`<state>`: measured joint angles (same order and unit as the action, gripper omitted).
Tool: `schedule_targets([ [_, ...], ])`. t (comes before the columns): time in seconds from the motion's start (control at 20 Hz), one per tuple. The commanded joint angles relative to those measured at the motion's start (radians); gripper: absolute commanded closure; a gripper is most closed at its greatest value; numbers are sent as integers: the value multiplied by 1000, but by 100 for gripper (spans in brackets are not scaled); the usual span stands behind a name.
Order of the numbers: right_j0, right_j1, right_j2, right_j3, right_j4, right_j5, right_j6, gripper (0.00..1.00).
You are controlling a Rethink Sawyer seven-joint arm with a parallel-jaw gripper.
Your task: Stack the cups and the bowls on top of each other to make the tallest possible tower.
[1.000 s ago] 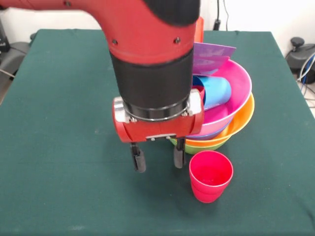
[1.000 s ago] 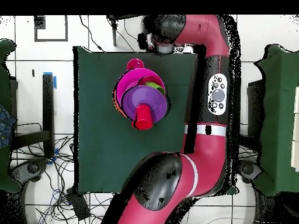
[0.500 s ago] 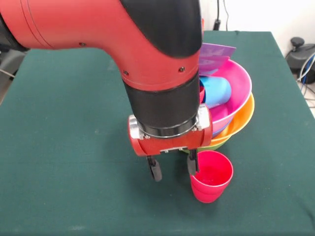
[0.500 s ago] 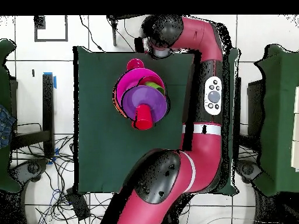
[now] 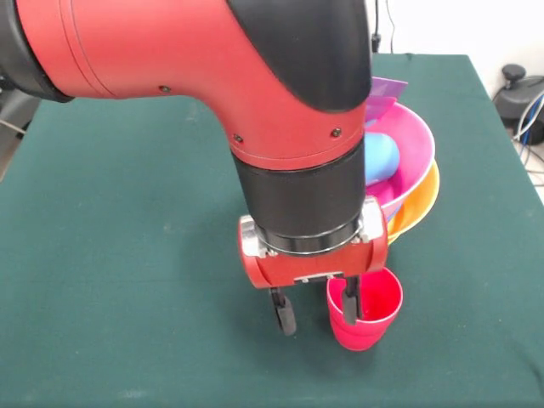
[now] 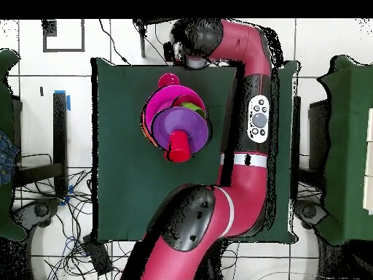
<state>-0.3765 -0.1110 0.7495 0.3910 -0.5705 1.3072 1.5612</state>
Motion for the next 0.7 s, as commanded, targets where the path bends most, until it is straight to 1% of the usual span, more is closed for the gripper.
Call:
schedule_targets([
  [0.05,38,24,46,-45,-22,67,160,0],
  [0.35,42,28,42,-39,-1,162,151,0],
  [0.5,45,22,11,-17,15,225,157,0],
  [0.7,52,27,-16,-12,6,275,154,0],
])
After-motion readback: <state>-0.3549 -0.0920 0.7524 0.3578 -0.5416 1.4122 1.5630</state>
